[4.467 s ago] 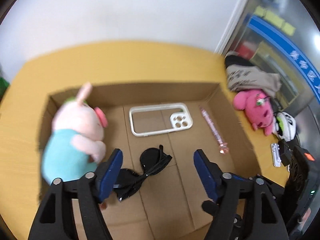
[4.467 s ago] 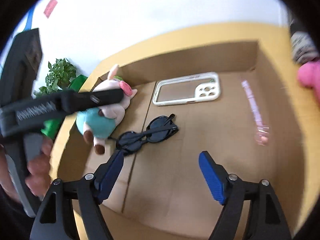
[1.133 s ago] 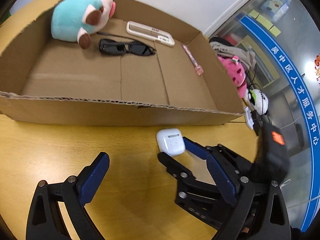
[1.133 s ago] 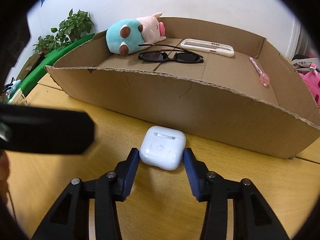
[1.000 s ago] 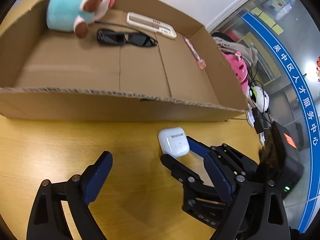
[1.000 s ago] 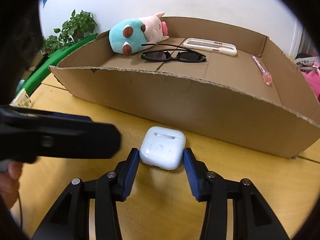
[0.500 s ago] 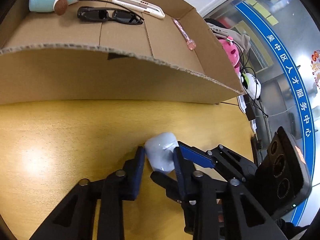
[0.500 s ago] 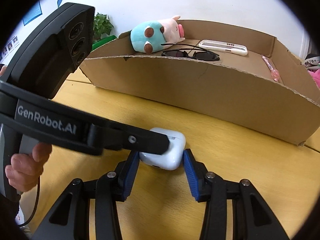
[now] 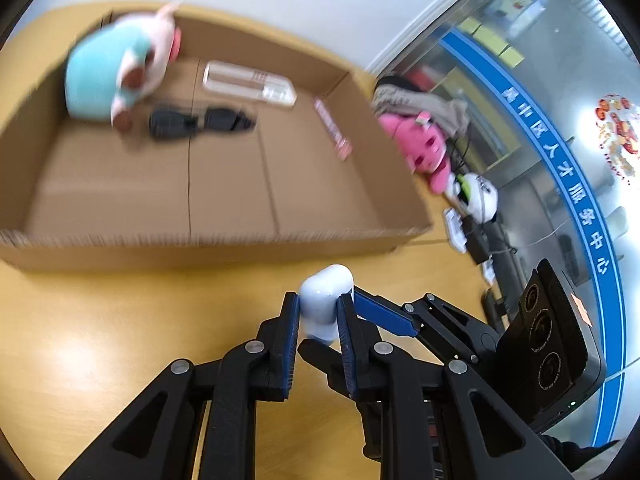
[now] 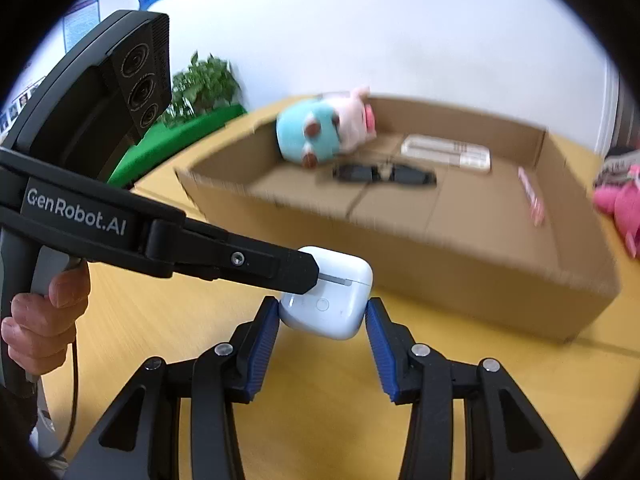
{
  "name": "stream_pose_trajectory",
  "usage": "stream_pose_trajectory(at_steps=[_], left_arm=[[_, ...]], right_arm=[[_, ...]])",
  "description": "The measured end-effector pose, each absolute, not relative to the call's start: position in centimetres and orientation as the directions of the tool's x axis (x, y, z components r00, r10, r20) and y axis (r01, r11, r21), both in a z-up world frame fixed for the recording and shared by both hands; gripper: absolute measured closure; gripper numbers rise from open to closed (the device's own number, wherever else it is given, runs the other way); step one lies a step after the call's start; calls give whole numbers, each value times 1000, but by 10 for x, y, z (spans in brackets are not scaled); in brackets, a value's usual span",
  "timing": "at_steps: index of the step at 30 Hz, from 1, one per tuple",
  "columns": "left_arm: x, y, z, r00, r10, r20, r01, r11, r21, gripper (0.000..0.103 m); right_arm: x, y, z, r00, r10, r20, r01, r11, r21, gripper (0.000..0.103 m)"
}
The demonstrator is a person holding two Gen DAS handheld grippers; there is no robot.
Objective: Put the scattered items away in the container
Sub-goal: 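Close the right gripper on the white earbud case, then lift the earbud case with the right gripper and carry it over the box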
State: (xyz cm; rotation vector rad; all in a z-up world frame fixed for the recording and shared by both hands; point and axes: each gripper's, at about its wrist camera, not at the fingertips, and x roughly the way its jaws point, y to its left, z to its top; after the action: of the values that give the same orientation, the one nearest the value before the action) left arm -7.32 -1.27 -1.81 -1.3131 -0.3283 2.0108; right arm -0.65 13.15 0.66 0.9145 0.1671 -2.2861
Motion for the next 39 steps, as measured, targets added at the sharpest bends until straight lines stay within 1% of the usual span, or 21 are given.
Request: stream_pose_trajectory(at_steps=[6,12,15,19,27,34,39], left_arm=[[-87,-9,35,-311,673,-671,-490,-719,-494,84],[-115,7,75,-349,666,-660,-544,-717,-436,84],[-132,17,87,-351,671,-654,-564,-708,-424,84],[-159,32,91,-335,668,-665,-582,-702,-411,84],[-230,63,66,-244,675,-696,-564,-683,-464,85],[-293,86,7,-119,678,-726,-491,-676,-550,85],[-316,99,-39,-31,670,-742,-425,-681,-597,85]], right_arm=[[-15,128,57,-596,-552,-583,642,-764,66,59],[-44,127,93,-635,-551,-541,635,-771,39,59],[-64,132,107,-647,-557,-521,628,-776,50,59],[-94,137,115,-650,-548,-525,618,-785,54,60],[-168,148,101,-595,-549,-587,583,-797,155,60],[-232,154,58,-504,-533,-680,525,-814,248,60],[-255,154,21,-420,-486,-766,483,-835,264,60]])
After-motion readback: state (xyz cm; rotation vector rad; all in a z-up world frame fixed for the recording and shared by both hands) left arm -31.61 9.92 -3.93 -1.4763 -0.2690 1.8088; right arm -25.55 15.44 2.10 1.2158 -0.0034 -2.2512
